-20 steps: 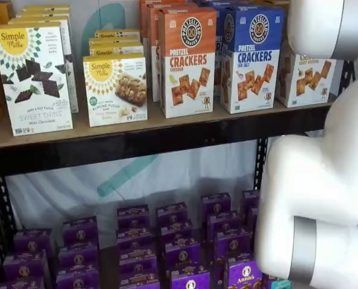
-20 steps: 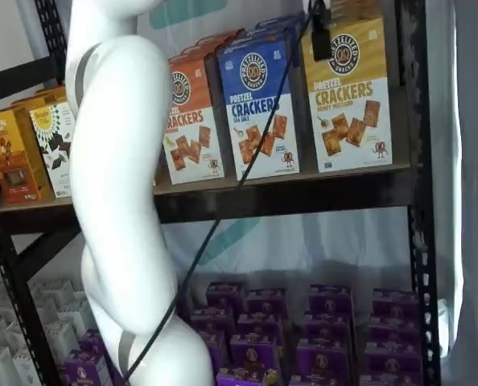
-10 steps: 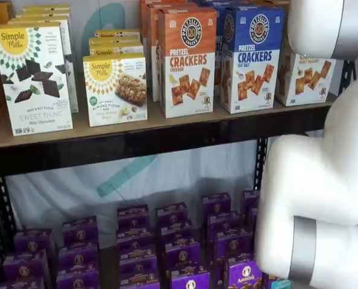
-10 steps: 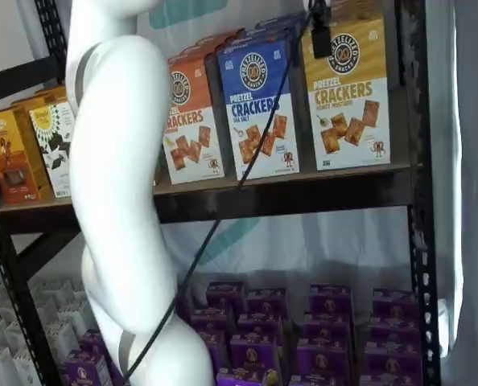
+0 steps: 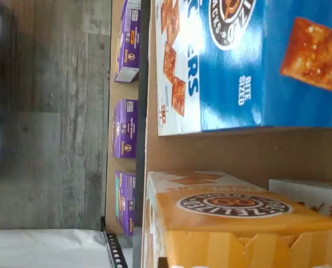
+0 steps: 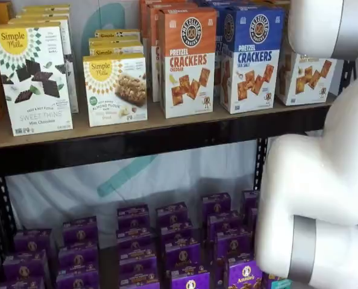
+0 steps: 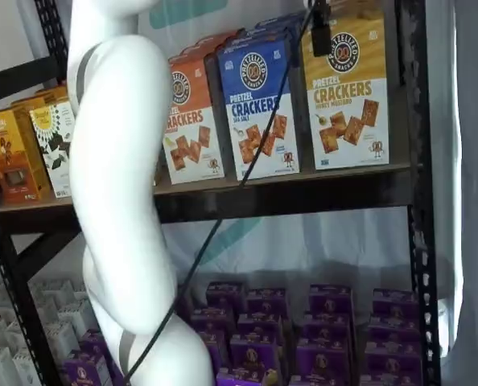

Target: Retrieve the yellow and white box located on the top shelf, the sixth one from the left

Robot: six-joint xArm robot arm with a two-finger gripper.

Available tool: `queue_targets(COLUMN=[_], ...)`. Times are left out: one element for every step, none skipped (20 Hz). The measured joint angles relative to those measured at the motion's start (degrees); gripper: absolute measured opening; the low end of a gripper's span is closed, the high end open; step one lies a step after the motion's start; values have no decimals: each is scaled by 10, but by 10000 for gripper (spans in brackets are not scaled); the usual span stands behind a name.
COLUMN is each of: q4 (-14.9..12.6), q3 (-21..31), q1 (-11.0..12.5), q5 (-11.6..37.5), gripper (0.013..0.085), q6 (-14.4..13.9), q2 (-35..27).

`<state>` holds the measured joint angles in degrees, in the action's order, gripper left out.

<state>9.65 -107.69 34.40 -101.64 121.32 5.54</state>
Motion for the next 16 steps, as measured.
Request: queue_targets(q4=[0, 0, 0, 0, 0, 0, 1, 4, 7, 10, 17, 21, 24, 26, 26, 26], q3=[-1, -2, -2, -1, -2, -4, -10, -14, -19, -20, -17, -10, -4, 9, 20, 31], q1=[1, 2, 3, 5, 7, 8, 11, 15, 19, 22, 28, 32, 36, 41, 44, 48], q5=[-2, -3, -4, -6, -9, -14, -26, -36, -48, -54, -60, -61, -60, -57, -53, -50], gripper=[570, 570, 570, 570, 570, 570, 570, 570, 570, 570, 570, 570, 570, 570, 570, 570], q6=[1, 1, 2, 4, 5, 6, 7, 8, 10, 11, 13, 15, 17, 21, 25, 30], q2=[0, 1, 2, 5, 6, 6, 5, 5, 5, 7, 13, 20, 27, 40, 50, 60])
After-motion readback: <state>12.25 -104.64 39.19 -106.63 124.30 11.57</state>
